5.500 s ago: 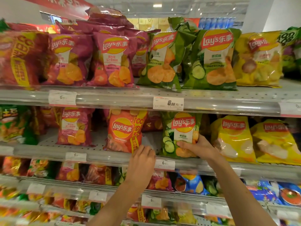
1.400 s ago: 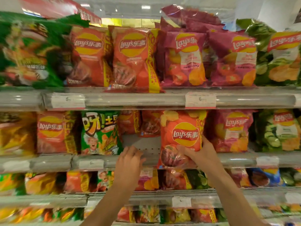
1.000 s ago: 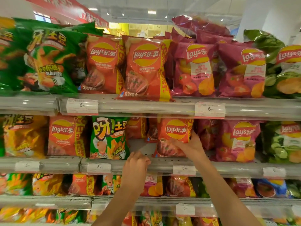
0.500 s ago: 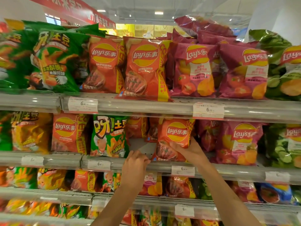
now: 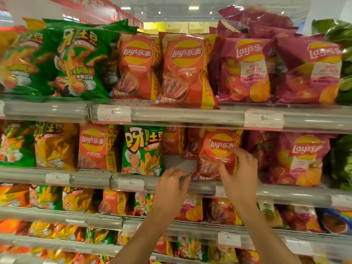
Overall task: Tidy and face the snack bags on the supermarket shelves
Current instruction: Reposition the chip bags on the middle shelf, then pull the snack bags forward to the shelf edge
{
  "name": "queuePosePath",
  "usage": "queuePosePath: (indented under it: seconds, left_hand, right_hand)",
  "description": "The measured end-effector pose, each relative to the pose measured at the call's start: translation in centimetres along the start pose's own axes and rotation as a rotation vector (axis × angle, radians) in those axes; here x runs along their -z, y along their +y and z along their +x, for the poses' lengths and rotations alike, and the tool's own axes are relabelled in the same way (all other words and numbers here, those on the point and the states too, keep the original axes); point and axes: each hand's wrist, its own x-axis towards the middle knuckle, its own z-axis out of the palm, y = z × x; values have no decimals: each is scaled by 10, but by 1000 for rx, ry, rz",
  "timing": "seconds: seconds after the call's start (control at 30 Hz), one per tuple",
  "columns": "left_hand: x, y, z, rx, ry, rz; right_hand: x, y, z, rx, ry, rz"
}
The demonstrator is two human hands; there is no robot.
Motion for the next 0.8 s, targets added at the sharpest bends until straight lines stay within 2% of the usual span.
queuePosePath:
  seconds: [0.1, 0.27, 0.4, 0.5, 0.63, 0.8]
  left_hand:
    - [24, -3, 3, -12, 56, -61]
    - [93, -37, 6, -3, 236, -208]
    - [144, -83, 12, 88, 374, -240]
    - [169, -117, 15, 141, 427, -224]
    - [188, -154, 22, 217, 422, -132]
    - [195, -195, 40, 279, 255, -90]
  right_hand:
    - [-17, -24, -9, -36, -55, 118]
    - [-61, -65, -28, -101, -167, 234]
    - [-95, -92, -41, -148, -327, 294]
    - [-118, -105, -46, -178, -365, 297]
    - [-139, -114, -50, -258, -352, 333]
    - [-154, -122, -48, -311, -359, 344]
